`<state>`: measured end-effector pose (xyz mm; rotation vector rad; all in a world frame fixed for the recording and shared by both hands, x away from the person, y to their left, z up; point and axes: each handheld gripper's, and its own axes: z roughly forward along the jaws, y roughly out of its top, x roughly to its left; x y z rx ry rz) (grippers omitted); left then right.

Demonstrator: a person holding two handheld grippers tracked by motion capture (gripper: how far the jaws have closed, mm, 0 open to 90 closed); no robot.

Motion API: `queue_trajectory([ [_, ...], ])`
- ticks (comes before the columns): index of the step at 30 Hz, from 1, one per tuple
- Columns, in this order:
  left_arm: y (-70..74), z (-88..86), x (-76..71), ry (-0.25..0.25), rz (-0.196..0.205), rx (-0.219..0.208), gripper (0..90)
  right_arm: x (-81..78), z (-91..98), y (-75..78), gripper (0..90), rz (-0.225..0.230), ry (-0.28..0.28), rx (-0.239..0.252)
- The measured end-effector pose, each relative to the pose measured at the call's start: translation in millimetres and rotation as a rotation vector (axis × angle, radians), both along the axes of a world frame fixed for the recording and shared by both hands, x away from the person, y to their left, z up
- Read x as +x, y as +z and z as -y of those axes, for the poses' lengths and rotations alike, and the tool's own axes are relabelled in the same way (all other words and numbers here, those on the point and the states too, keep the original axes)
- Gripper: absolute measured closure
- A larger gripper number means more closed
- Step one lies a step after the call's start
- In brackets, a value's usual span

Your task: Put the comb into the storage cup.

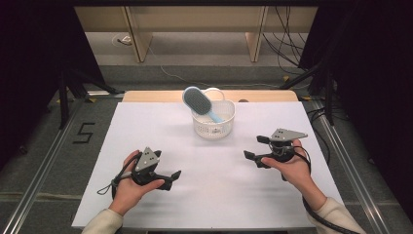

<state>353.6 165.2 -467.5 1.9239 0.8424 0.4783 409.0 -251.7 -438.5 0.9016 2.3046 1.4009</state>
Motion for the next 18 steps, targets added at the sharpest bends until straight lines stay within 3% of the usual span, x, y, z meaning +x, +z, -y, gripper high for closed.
queue_trajectory([
  [18,-0.4,-0.5,-0.2,0.002,-0.002,0.002,0.0,-13.9,14.7,-4.1,18.4,0.019,-0.001,-0.006],
])
